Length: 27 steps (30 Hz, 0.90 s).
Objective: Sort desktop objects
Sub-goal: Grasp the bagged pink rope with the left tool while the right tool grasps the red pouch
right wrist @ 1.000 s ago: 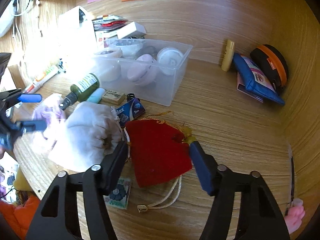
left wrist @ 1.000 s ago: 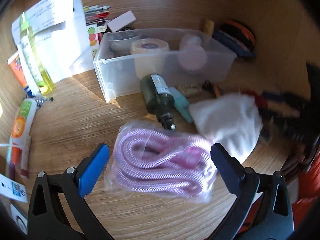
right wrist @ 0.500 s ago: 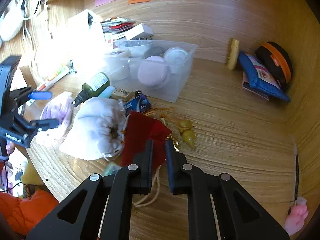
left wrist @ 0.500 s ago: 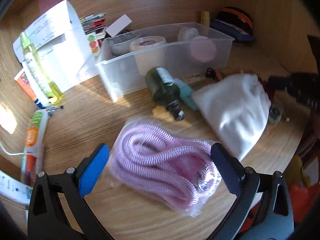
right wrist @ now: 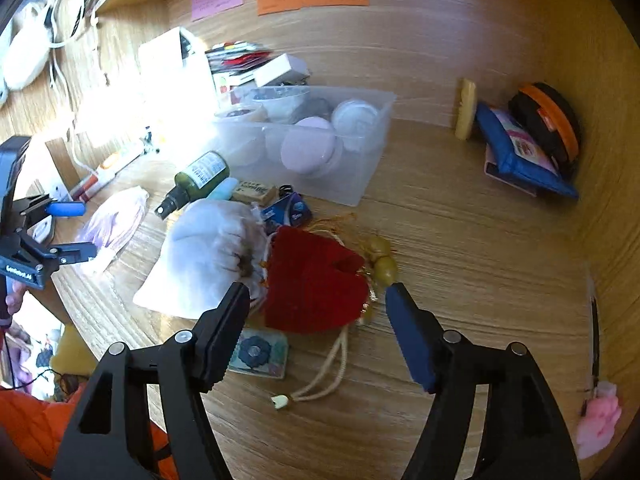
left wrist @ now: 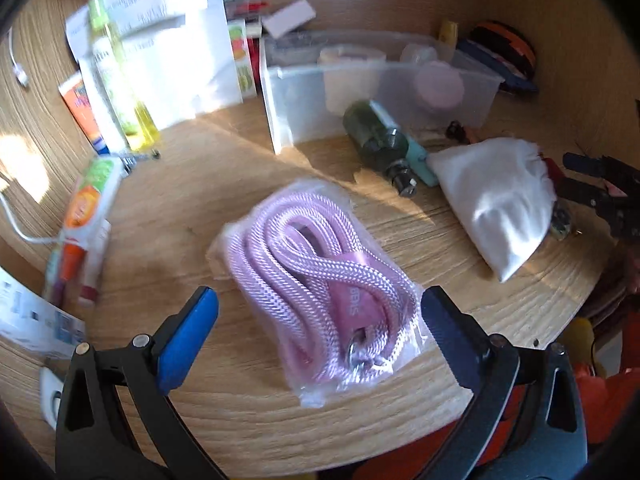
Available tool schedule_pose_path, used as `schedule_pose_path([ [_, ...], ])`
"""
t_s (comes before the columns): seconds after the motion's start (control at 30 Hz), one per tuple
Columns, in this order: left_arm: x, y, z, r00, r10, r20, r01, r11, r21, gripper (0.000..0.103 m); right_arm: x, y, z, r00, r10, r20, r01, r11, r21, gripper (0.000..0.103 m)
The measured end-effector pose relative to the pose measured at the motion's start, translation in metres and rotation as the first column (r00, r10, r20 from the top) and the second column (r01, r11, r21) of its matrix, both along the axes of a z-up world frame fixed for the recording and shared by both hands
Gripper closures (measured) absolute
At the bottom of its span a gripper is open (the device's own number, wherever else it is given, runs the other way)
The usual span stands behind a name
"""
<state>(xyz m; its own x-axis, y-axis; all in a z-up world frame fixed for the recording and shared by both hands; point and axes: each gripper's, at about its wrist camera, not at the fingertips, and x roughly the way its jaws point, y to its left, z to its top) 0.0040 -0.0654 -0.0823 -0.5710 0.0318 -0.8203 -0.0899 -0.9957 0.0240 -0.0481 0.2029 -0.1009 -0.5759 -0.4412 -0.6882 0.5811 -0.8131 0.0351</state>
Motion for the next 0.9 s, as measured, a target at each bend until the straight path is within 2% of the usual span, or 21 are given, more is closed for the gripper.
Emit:
schedule_pose_path([
  [0.17, -0.017, -0.004, -0.011, 0.997, 0.056, 0.054, -0.061, 0.994, 0.090, 0.000, -0.005, -0.012, -0.009, 1.000, 0.015, 0.020, -0.016, 0.999, 0.039, 0.036],
  [0.43, -0.025, 0.003, -0.016, 0.998, 0.058, 0.000, -0.057, 0.998, 0.027, 0.001, -0.014, -0.009, -0.010, 1.000, -0.013, 0.025, 0.012, 0.999, 0.045, 0.037],
  [0.5, -0.025, -0.001, -0.016, 0.999, 0.041, -0.007, -0.041, 0.999, 0.031, 0.007, -0.017, 0.000, -0.007, 0.999, -0.033, 0.033, 0.032, 0.999, 0.020, 0.037],
  [0.57, -0.021, -0.006, -0.014, 1.000, 0.020, -0.015, -0.020, 0.999, 0.030, 0.015, -0.019, 0.006, -0.005, 0.998, -0.043, 0.038, 0.043, 0.999, 0.002, 0.041],
  [0.63, -0.018, -0.013, -0.010, 1.000, 0.006, -0.008, -0.005, 1.000, 0.028, 0.026, -0.022, 0.007, -0.007, 0.998, -0.043, 0.050, 0.042, 0.999, 0.007, 0.064],
  [0.67, -0.016, -0.017, -0.009, 1.000, 0.009, -0.004, -0.009, 1.000, 0.027, 0.027, -0.023, 0.005, -0.008, 0.997, -0.037, 0.060, 0.036, 0.999, 0.016, 0.069],
  [0.77, -0.016, -0.026, -0.008, 0.999, 0.031, 0.015, -0.031, 0.998, 0.047, 0.028, -0.022, -0.004, -0.011, 0.999, -0.020, 0.047, 0.018, 0.999, 0.046, 0.069],
  [0.9, -0.022, -0.023, -0.008, 0.999, 0.047, 0.025, -0.049, 0.996, 0.070, 0.019, -0.026, -0.014, -0.008, 0.999, -0.007, 0.035, 0.004, 0.997, 0.073, 0.065],
])
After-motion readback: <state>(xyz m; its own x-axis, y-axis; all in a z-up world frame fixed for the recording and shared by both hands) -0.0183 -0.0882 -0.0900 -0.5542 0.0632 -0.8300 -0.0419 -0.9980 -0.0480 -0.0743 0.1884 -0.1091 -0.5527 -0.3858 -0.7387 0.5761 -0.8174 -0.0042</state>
